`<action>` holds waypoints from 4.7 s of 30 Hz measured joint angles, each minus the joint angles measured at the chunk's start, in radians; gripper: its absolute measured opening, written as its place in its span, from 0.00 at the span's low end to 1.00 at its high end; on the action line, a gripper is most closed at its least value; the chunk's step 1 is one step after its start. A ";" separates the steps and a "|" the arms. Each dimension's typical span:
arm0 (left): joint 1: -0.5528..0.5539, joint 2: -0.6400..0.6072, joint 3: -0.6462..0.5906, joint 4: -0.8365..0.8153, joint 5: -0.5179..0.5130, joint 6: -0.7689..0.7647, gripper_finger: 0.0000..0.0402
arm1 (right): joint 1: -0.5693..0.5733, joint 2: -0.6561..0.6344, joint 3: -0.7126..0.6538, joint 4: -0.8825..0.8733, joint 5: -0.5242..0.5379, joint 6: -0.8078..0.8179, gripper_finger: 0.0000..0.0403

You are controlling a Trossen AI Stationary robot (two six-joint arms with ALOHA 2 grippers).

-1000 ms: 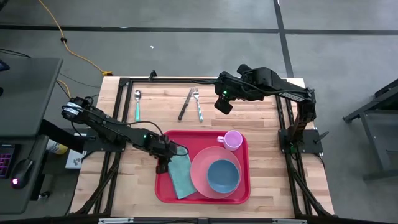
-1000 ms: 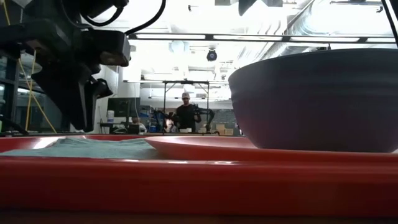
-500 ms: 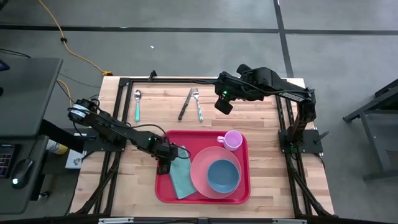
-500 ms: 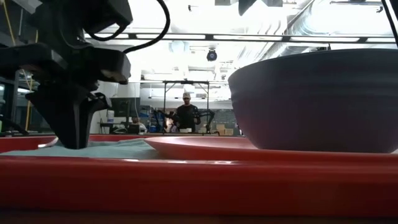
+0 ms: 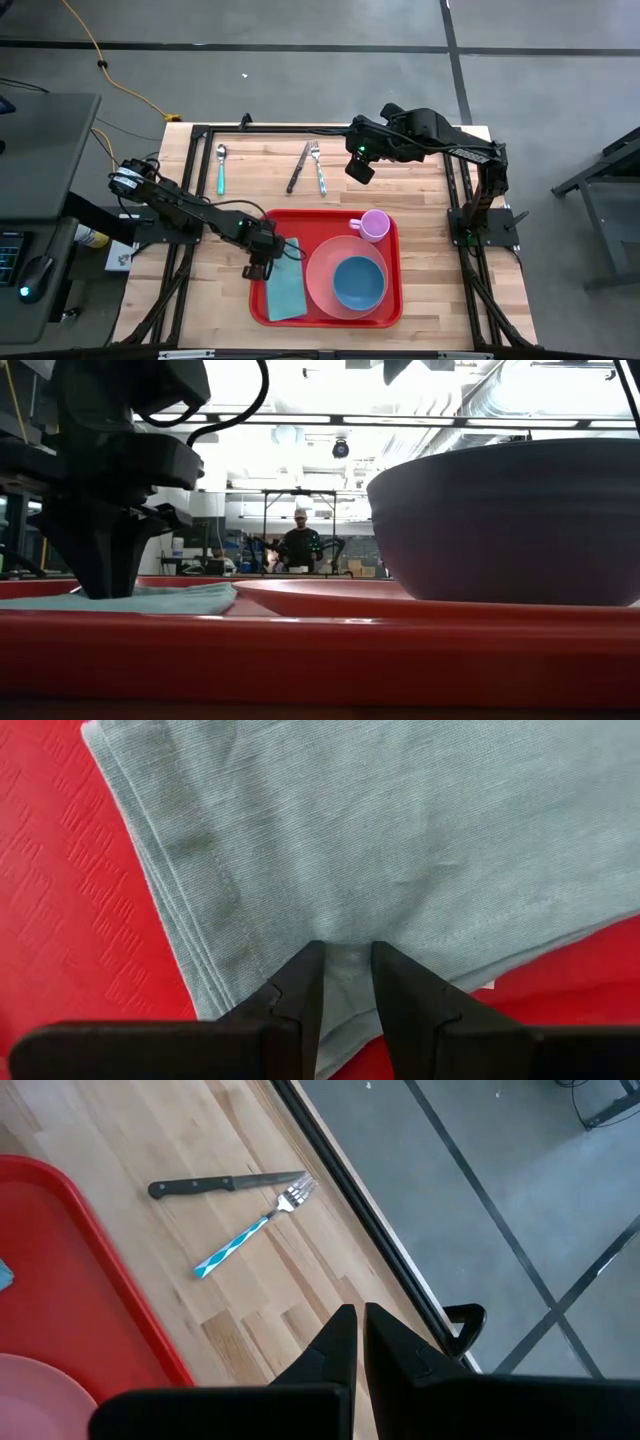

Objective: Set up tray
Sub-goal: Put the blue napkin to the left of the pink plate on the red tray, then put the black knife on top of the blue napkin on the red tray

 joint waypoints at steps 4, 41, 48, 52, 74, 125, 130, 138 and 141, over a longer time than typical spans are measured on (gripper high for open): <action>0.025 0.000 -0.001 -0.003 0.007 0.054 0.31 | 0.000 0.000 0.000 0.000 -0.002 0.001 0.00; 0.281 0.005 0.081 -0.053 0.100 0.396 0.31 | 0.009 0.000 0.000 0.000 -0.040 0.034 0.00; 0.281 0.004 0.082 -0.015 0.176 0.348 0.31 | 0.009 0.000 0.000 0.000 -0.039 0.029 0.00; 0.281 0.004 0.083 0.006 0.176 0.350 0.31 | 0.009 0.000 -0.001 0.000 -0.056 0.027 0.00; 0.695 -0.107 0.555 -0.331 -0.146 0.557 0.31 | 0.124 -0.020 -0.001 0.001 -0.088 0.113 0.00; 1.009 -0.390 0.029 -0.004 -0.029 0.041 0.31 | -0.047 -0.696 -1.287 0.733 -0.232 0.500 0.00; 0.993 -0.303 0.029 0.052 0.018 -0.211 0.31 | -0.056 -0.715 -1.318 0.772 -0.252 0.465 0.00; 0.966 -0.136 0.029 0.148 0.089 -0.304 0.31 | -0.060 -0.714 -1.307 0.781 -0.242 0.404 0.00; 0.952 -0.106 0.028 0.195 0.118 -0.315 0.31 | -0.060 -0.713 -1.307 0.780 -0.247 0.393 0.00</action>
